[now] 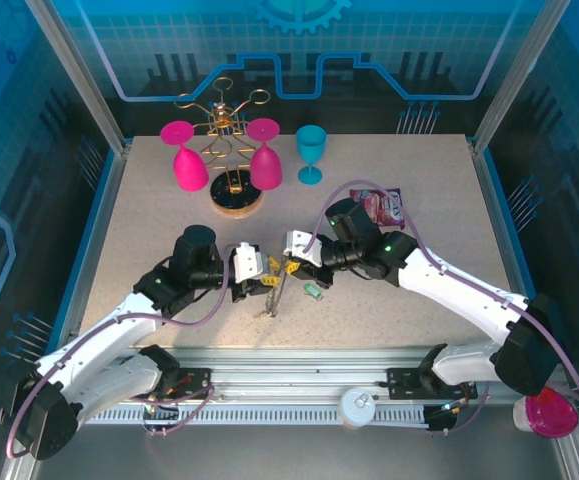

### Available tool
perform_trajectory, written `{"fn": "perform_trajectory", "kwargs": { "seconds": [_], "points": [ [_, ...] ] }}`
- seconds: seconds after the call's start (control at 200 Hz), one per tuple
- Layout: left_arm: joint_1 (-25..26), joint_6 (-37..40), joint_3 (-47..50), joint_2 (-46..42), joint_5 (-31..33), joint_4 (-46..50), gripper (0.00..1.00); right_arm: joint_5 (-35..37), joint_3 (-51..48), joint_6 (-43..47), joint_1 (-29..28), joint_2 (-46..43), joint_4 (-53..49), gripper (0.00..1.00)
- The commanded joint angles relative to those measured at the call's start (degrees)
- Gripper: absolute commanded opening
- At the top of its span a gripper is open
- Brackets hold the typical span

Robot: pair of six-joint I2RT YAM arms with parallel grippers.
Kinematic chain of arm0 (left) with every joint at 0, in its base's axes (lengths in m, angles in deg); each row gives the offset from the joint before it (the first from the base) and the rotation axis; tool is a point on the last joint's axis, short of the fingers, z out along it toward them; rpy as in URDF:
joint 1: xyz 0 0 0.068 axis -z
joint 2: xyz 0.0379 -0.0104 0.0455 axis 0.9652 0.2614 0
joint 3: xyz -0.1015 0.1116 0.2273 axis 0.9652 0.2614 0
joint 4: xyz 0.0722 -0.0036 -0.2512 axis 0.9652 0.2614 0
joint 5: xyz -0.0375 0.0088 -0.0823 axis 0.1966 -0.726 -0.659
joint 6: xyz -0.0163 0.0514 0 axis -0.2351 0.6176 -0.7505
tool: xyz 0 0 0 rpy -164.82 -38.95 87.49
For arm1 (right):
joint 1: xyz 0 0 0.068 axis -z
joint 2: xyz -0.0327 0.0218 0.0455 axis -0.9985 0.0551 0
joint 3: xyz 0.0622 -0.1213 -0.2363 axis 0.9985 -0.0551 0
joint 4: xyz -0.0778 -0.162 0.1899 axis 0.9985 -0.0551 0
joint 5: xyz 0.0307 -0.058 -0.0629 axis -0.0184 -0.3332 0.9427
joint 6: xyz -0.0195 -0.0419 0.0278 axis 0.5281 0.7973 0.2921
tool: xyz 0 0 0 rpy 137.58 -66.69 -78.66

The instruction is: Put the keys on the keyring

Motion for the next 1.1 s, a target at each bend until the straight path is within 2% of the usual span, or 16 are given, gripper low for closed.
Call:
{"fn": "perform_trajectory", "kwargs": {
  "seconds": [0.0, 0.315, 0.525, 0.856, 0.911, 0.996, 1.096],
  "points": [
    [0.3, -0.3, 1.4, -0.4, -1.2, -0.9, 0.26, -4.1, 1.0, -1.3, -0.8, -0.9, 4.7, 0.0],
    [0.3, -1.0, 1.6, -0.3, -0.4, -2.8, 0.22, -7.9, 0.0, -2.4, -1.6, -0.2, 6.5, 0.0],
    [0.3, -1.6, 2.0, -1.3, -0.2, -3.9, 0.21, -6.4, 0.0, -1.1, -1.9, 0.4, 5.2, 0.0],
    [0.2, -2.0, 2.3, -1.6, -1.1, -5.4, 0.13, -5.2, 0.5, 0.2, -2.6, 1.3, 3.2, 0.0],
    [0.3, -2.0, 2.4, -1.6, -1.1, -5.9, 0.1, -5.2, 0.4, 0.1, -2.6, 1.5, 3.2, 0.0],
    [0.3, -1.7, 2.7, -1.7, -0.8, -6.8, 0.0, -5.3, 0.1, -0.1, -2.6, 1.4, 3.2, 0.0],
    [0.2, -1.5, 2.8, -2.1, 0.0, -7.1, 0.0, -4.0, -0.5, -0.4, -2.5, 0.8, 3.1, 0.0]
  ]
}}
